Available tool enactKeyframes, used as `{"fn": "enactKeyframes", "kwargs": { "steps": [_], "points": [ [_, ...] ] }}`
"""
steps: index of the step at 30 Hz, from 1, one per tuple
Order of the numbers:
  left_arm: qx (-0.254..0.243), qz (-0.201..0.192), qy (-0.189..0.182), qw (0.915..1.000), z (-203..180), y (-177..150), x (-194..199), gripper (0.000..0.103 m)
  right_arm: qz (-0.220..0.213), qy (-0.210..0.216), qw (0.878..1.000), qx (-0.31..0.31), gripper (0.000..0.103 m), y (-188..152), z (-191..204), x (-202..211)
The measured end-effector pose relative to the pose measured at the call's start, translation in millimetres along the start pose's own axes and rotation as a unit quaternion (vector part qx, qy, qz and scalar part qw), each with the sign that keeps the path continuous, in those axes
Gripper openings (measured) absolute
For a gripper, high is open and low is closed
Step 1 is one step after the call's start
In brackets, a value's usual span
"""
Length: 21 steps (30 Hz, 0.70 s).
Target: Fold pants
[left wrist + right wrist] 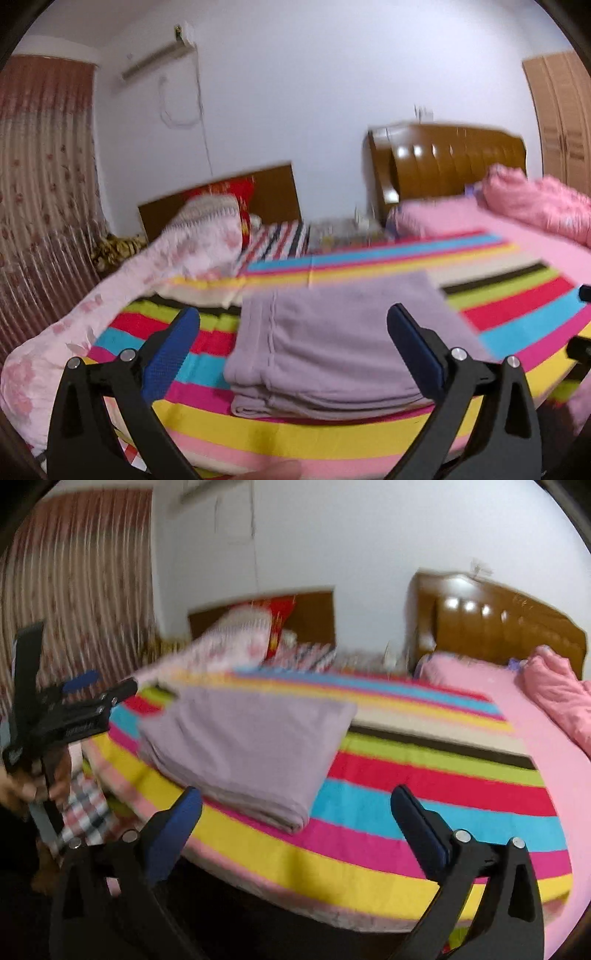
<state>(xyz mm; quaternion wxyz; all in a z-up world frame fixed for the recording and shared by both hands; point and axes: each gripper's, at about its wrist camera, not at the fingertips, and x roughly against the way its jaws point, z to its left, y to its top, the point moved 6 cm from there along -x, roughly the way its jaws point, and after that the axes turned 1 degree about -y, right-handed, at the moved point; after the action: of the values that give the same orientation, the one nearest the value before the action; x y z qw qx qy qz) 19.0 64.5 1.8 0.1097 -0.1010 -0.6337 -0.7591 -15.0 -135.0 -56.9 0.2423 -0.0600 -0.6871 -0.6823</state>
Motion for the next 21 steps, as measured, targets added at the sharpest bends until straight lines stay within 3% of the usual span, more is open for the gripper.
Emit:
{"fn": "enactKeyframes", "kwargs": {
  "steps": [4,8,10,15,21],
  "points": [
    [0.014,-0.031,0.035,0.9988,-6,18,29,0.101,-0.044,-0.005,0.999,-0.007,0.099,24,4,13],
    [0.041,0.0,0.012,0.9991,-17,7,19,0.101,-0.062,-0.011,0.997,-0.05,0.099,30,2,12],
    [0.058,0.03,-0.012,0.9978,-23,-7,11,0.101,-0.045,-0.012,0.997,-0.067,0.099,20,3,4],
    [0.067,0.088,-0.02,0.9937,-32,-46,-11,0.101,0.007,-0.042,0.998,-0.055,0.099,-6,8,-19],
    [0.073,0.11,-0.018,0.9911,-33,-66,-17,0.101,0.046,-0.049,0.997,-0.034,0.099,-24,20,-36]
  ]
}}
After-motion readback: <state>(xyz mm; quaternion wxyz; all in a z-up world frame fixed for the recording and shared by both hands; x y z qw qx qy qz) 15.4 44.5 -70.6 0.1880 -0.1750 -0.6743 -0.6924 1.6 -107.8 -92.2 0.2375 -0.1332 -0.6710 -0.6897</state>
